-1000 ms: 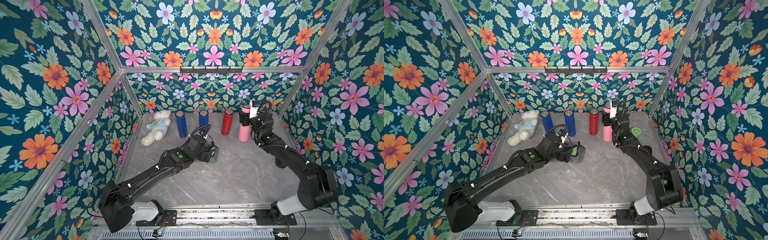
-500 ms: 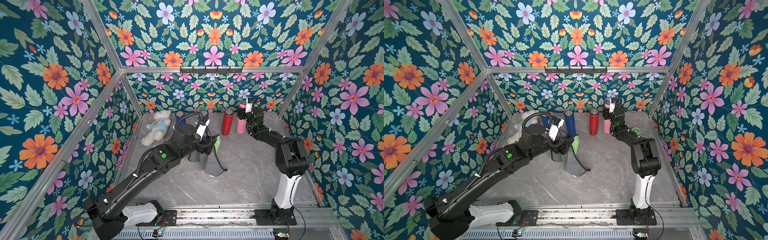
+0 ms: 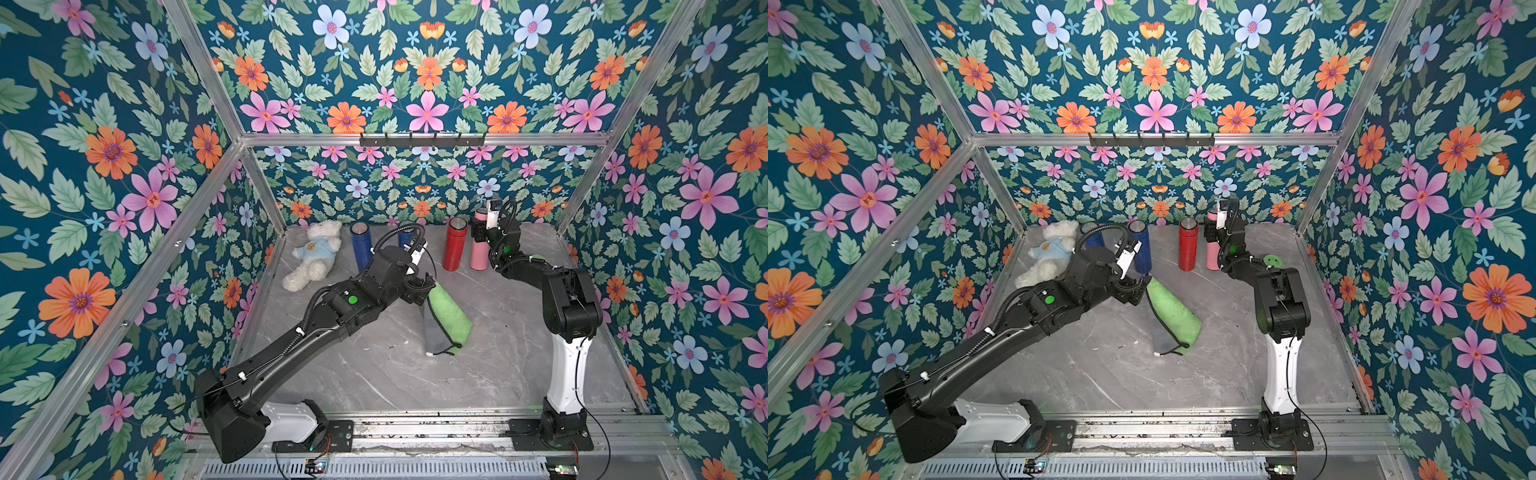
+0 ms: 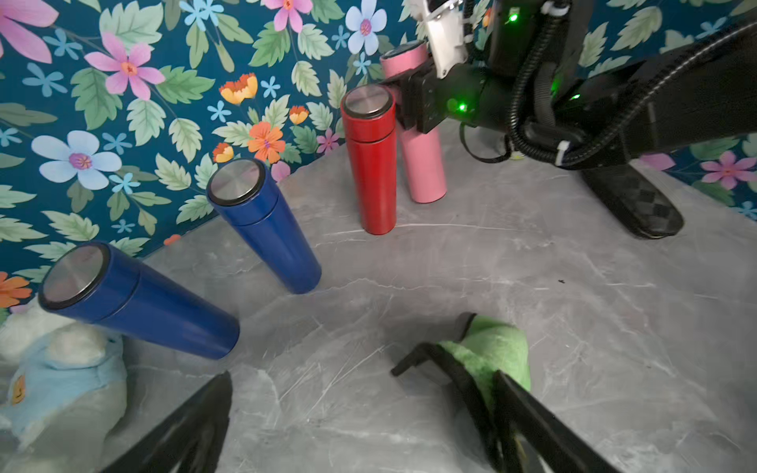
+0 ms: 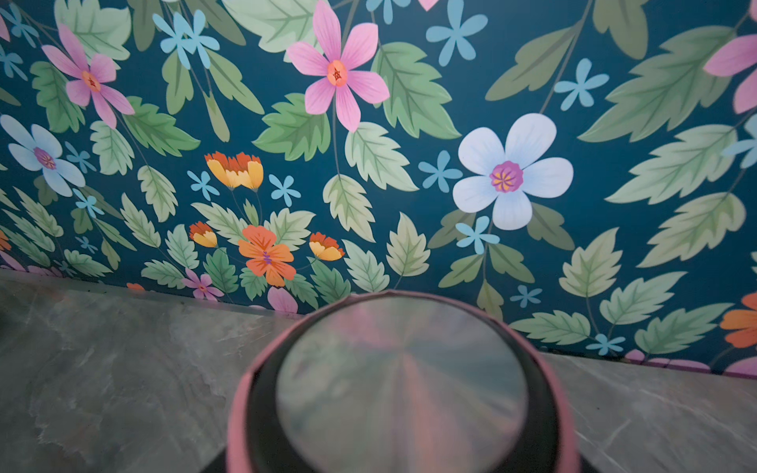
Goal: Wipe the surface of the thermos
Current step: Place the thermos at the center of the board.
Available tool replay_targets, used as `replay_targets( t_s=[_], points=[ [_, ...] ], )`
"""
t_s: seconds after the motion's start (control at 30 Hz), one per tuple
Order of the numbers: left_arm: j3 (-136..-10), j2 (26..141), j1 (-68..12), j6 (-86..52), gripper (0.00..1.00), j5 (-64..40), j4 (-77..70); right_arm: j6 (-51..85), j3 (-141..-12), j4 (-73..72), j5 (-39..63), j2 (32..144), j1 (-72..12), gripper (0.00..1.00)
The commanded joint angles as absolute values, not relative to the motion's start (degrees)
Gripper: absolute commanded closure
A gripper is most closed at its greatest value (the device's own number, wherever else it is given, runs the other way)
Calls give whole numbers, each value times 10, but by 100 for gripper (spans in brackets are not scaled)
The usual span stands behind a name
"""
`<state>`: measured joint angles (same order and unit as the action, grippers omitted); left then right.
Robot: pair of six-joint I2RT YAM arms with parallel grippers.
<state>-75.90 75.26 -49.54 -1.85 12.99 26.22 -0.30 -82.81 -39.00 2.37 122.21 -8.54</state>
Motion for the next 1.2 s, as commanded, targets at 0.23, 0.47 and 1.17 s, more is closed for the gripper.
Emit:
replay_targets(
  t_s=[0.23,0.47,1.17],
  points=[
    [-796,790,-498,-30,1,258,363,-30,-828,-491,34,1242,-80,100],
    [-770,774,-499,-36,1,242,345,-35,-805,-534,37,1249,-79,100],
    [-743,757,-499,-61,1,227,377,-38,-641,-630,16,1198,-79,68]
  ],
)
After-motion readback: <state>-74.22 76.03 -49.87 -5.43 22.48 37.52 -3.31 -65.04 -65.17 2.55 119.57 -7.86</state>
